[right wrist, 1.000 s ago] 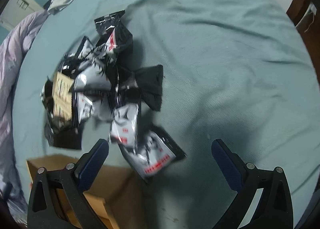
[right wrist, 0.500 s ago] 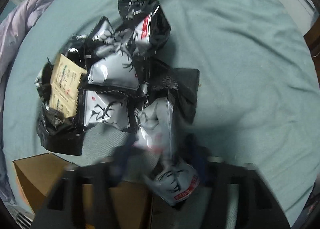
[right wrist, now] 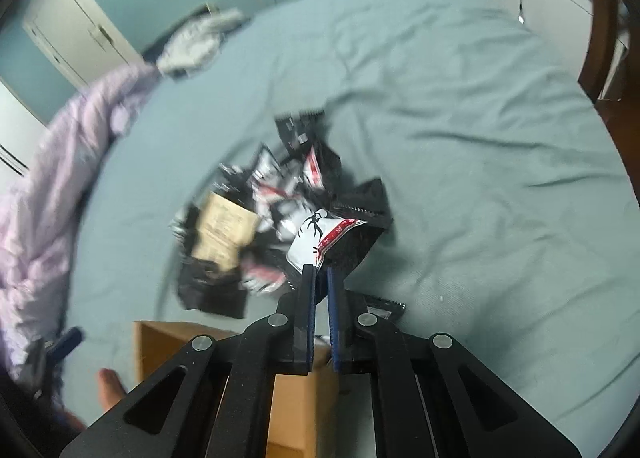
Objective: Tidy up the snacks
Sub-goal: 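Reach the right gripper to the snack pile and grasp a white-black packet, then drop a white packet into the box with left gripper while right holds its packet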
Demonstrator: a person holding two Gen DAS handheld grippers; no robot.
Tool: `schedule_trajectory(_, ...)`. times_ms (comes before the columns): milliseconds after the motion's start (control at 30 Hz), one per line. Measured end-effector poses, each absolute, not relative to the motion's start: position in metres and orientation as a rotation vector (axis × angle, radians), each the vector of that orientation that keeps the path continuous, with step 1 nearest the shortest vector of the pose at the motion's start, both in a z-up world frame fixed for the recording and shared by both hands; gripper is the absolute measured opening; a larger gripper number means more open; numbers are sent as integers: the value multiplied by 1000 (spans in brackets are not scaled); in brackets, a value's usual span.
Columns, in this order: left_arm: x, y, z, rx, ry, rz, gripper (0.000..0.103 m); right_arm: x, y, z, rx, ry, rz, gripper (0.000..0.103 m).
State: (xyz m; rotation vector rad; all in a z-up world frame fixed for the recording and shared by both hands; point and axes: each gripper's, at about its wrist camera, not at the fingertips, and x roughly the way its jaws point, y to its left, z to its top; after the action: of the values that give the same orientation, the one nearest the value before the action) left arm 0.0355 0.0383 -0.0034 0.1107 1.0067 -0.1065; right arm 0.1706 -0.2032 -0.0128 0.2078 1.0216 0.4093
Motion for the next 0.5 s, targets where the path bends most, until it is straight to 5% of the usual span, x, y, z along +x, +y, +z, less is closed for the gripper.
schedule_trajectory(500, 150, 64, -30, 41, 1080, -39, 103, 61, -268, 10, 339, 853, 450, 4)
